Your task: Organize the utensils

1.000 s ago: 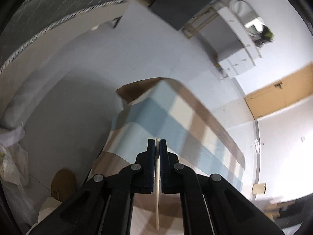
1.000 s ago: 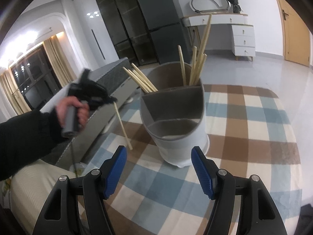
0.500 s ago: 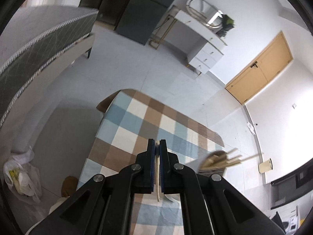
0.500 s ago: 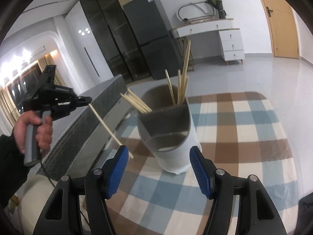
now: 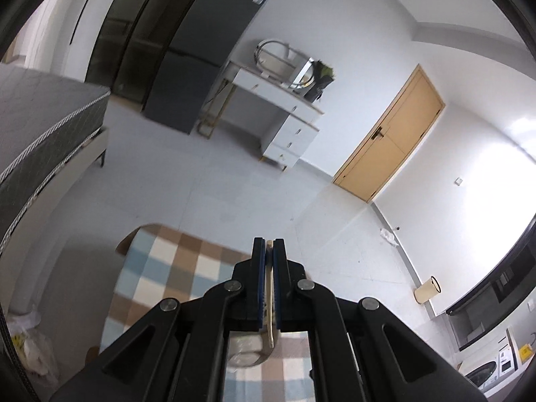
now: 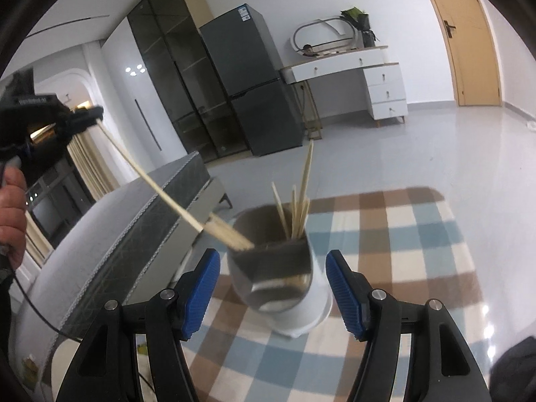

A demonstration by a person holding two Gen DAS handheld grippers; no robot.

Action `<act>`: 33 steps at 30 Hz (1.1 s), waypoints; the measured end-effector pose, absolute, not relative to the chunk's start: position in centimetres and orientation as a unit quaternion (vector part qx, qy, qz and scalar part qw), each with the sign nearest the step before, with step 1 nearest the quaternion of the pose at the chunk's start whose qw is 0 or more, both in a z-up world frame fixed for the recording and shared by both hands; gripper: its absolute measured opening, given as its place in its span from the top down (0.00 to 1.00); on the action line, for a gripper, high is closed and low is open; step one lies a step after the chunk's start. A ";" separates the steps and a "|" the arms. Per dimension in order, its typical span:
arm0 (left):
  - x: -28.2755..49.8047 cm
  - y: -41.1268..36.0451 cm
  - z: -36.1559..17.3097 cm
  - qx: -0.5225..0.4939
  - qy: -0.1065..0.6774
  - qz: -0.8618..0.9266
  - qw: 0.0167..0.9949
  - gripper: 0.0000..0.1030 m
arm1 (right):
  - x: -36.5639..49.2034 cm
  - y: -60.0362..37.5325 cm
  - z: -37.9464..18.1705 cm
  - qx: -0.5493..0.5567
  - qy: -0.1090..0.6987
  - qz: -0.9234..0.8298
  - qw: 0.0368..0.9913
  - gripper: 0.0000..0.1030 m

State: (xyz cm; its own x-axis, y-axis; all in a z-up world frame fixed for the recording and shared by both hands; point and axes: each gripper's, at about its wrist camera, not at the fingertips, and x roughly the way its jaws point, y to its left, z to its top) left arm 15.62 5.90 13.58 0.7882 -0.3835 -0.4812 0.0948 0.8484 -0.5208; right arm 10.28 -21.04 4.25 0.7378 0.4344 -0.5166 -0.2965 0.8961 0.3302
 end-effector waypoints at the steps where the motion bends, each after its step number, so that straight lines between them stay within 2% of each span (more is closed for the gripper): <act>1: 16.2 5.3 13.6 -0.236 0.295 -0.130 0.917 1.00 | 10.8 -21.2 4.6 0.115 0.303 0.196 0.926 0.36; 7: 18.7 2.9 12.1 -0.185 0.274 -0.129 0.935 1.00 | 13.7 -22.7 5.5 0.138 0.291 0.186 0.928 0.36; 15: 20.3 0.5 8.8 -0.128 0.276 -0.139 0.942 1.00 | 16.8 -23.2 3.1 0.168 0.329 0.183 0.911 0.41; 20: 20.0 -0.8 7.9 -0.092 0.263 -0.140 0.950 1.00 | 17.1 -24.1 1.8 0.183 0.334 0.179 0.907 0.41; 24: 19.5 -2.5 6.2 -0.040 0.276 -0.148 0.949 1.00 | 16.8 -24.4 0.8 0.183 0.340 0.177 0.905 0.40; 26: 19.5 -3.1 5.0 -0.029 0.306 -0.164 0.937 1.00 | 16.7 -24.5 0.3 0.181 0.346 0.175 0.904 0.40; 30: 20.3 -4.0 1.4 -0.014 0.408 -0.171 0.896 0.92 | 15.9 -25.0 -0.2 0.187 0.357 0.166 0.900 0.40; 32: 19.7 -3.7 0.9 -0.018 0.420 -0.155 0.894 0.88 | 14.9 -25.3 -0.2 0.183 0.355 0.152 0.904 0.40; 33: 19.2 -3.3 1.1 -0.029 0.419 -0.151 0.895 0.81 | 14.3 -25.5 -0.1 0.179 0.354 0.148 0.906 0.40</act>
